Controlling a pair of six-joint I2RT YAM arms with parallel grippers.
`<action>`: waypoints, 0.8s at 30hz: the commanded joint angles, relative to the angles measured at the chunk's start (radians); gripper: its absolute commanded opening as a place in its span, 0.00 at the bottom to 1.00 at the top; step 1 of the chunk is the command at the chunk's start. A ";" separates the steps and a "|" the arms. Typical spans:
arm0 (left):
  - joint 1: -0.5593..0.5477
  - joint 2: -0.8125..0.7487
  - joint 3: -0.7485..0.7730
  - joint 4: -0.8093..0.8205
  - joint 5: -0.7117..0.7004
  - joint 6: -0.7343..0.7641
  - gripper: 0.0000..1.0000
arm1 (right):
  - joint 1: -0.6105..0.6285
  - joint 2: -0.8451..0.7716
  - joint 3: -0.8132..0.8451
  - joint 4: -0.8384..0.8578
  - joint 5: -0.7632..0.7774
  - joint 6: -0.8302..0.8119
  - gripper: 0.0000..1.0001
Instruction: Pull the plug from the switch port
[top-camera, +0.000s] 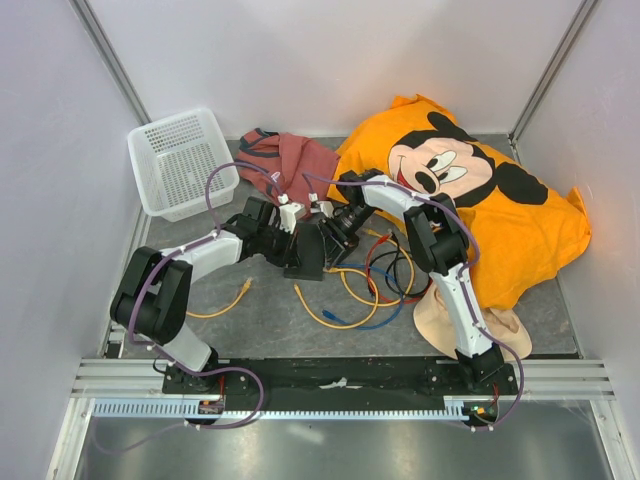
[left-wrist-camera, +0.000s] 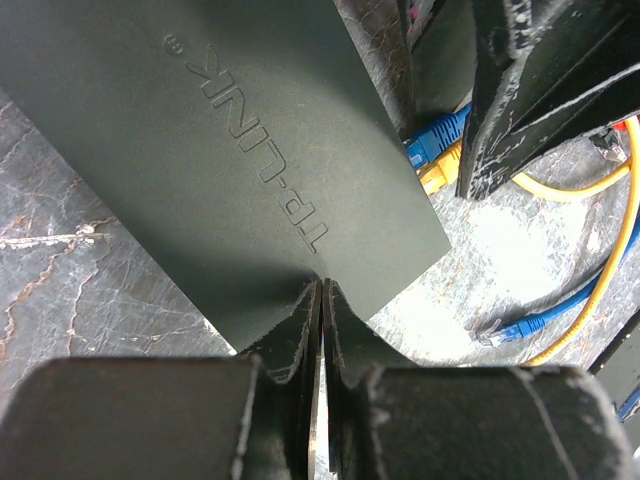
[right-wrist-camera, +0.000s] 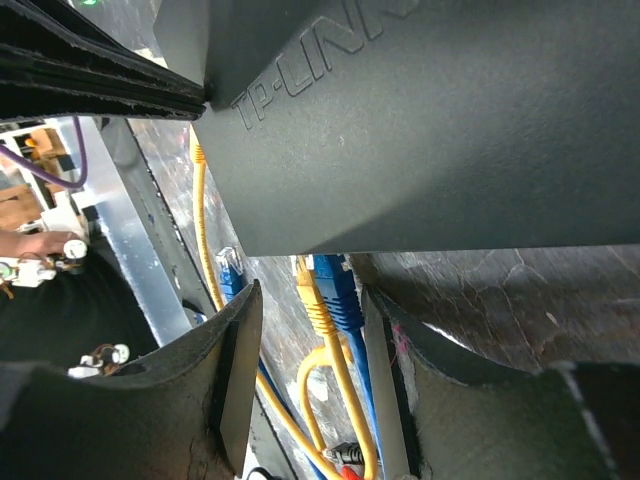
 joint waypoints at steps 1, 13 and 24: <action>-0.001 0.021 0.006 -0.029 -0.033 0.050 0.09 | 0.006 0.048 0.029 0.022 -0.019 -0.010 0.52; -0.001 0.041 0.017 -0.034 -0.030 0.050 0.10 | 0.005 0.082 0.074 0.051 0.044 0.016 0.46; -0.001 0.049 0.020 -0.032 -0.026 0.047 0.10 | 0.004 0.080 0.094 0.074 0.063 0.043 0.49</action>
